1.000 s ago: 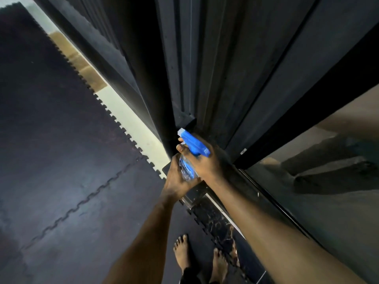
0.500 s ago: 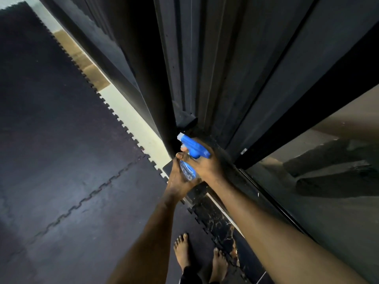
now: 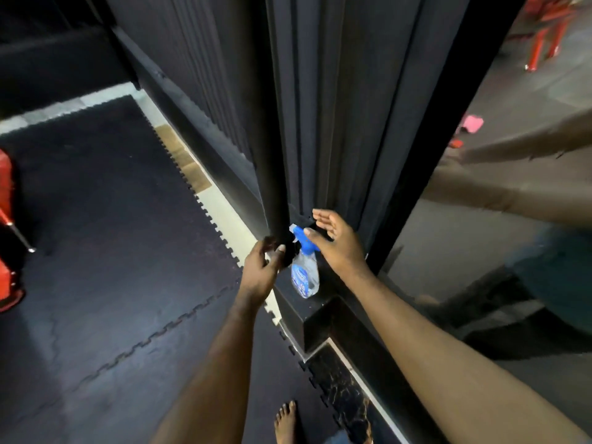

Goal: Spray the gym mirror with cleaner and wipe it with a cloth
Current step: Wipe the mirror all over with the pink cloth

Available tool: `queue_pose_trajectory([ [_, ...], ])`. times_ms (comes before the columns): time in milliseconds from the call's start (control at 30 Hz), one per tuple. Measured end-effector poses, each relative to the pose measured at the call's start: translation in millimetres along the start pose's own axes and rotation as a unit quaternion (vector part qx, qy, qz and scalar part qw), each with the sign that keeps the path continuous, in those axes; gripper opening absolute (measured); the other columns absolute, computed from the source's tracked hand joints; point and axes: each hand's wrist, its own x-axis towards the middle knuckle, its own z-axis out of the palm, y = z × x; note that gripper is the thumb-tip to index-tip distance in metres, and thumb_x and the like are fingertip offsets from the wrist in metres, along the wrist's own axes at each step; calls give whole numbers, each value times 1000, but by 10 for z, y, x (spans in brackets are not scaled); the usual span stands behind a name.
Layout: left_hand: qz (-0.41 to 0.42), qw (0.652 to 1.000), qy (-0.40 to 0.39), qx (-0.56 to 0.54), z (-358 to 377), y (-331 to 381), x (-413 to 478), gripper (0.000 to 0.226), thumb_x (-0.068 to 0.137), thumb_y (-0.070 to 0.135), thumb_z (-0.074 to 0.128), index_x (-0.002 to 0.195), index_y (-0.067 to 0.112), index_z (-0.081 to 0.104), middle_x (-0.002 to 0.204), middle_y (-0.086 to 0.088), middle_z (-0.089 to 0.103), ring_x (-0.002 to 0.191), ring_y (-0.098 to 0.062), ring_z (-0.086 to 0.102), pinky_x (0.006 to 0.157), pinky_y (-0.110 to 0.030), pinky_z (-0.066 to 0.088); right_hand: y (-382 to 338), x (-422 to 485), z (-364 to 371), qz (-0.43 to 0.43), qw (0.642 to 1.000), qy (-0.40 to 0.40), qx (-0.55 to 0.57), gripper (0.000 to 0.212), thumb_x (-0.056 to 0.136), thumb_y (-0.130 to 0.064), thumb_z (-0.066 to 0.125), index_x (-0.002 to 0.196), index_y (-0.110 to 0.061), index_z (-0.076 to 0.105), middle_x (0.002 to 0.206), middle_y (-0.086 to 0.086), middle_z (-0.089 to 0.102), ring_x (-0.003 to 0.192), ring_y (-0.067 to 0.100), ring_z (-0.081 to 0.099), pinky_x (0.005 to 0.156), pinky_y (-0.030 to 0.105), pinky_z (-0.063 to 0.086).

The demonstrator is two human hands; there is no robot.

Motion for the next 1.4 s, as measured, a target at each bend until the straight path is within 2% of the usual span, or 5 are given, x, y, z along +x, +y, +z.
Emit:
queue_pose_trajectory([
  [133,38,997,62,-25,-422,323,-304,41,95,50,53,124,24,66,122,8,70,113,-10,65,92,-32,53,-370,-138,157,-30,1000,-4,6,22,96,-15,74,117,-15,70,114,-4,72,111,13,68,100,26,52],
  [333,84,981,173,-5,-1326,482,-912,40,100,39,52,122,10,68,114,8,71,102,13,61,82,-5,43,-777,-382,799,-76,995,-65,3,10,98,-9,68,101,-16,74,94,-3,75,94,17,71,89,27,56],
  [600,55,943,328,-3,-2722,187,-2022,23,101,33,59,116,19,71,109,10,74,102,0,66,89,-22,51,-1301,-1194,2270,-134,970,-203,-3,13,95,-20,70,90,-32,71,90,-7,76,93,19,75,89,36,58],
  [1267,-114,737,657,111,-5327,-852,-6283,12,104,14,62,113,17,69,103,12,70,92,18,61,79,-5,45,-2150,-4801,5976,-205,781,-589,17,13,98,-13,68,96,-25,72,81,-7,72,74,4,67,71,11,49],
  [1400,-137,705,686,114,-5737,-1110,-6565,16,104,21,62,117,15,69,107,6,72,94,13,63,80,-6,47,-2172,-5119,6674,-200,745,-636,22,14,98,-15,69,96,-29,71,87,0,73,76,15,66,83,36,58],
])
